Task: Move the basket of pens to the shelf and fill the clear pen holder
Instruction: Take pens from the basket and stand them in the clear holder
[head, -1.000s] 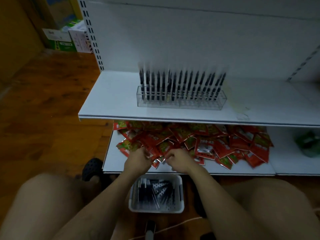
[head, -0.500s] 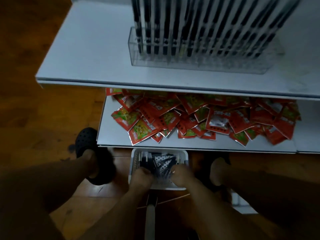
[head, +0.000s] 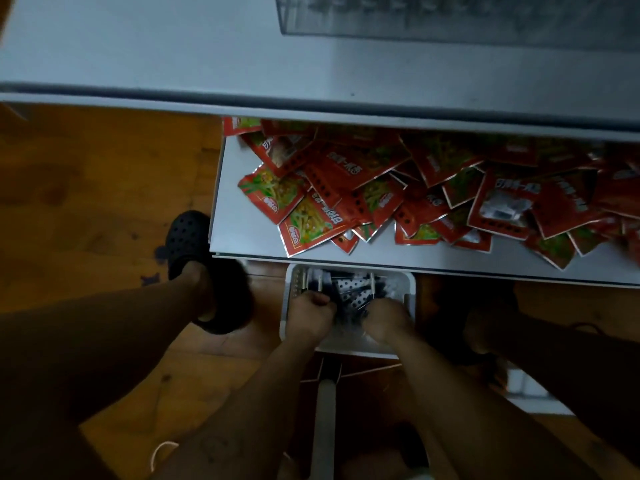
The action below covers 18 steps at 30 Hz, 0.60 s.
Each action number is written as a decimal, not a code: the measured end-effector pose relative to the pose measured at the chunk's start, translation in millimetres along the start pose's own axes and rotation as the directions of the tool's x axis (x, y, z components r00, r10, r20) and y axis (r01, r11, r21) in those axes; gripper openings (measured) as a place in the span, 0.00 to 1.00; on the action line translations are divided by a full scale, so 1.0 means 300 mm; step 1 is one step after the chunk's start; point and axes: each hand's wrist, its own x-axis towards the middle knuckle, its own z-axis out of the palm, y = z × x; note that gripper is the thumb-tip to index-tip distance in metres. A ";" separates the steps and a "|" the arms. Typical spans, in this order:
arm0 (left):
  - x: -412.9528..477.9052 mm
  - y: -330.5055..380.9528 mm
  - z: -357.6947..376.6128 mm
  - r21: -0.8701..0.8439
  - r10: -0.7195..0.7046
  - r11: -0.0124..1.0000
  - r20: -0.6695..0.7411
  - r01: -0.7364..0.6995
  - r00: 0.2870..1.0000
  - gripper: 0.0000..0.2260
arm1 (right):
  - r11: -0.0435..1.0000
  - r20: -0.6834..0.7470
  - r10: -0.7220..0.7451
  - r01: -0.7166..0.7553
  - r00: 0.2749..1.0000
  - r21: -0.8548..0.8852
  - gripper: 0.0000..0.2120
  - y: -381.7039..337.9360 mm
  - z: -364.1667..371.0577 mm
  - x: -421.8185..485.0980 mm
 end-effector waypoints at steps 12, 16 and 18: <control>-0.281 0.189 -0.192 -0.097 0.258 0.959 -0.084 -0.265 0.963 0.04 | 0.898 -0.240 -0.142 0.226 0.960 0.377 0.16 -0.042 -0.162 -0.367; -0.399 0.270 -0.263 -0.064 0.399 0.909 -0.154 -0.412 0.904 0.05 | 0.852 -0.333 -0.262 0.379 0.906 0.361 0.18 -0.069 -0.231 -0.518; -0.469 0.315 -0.297 -0.038 0.467 0.875 -0.196 -0.482 0.862 0.04 | 0.836 -0.388 -0.312 0.444 0.868 0.322 0.19 -0.075 -0.260 -0.583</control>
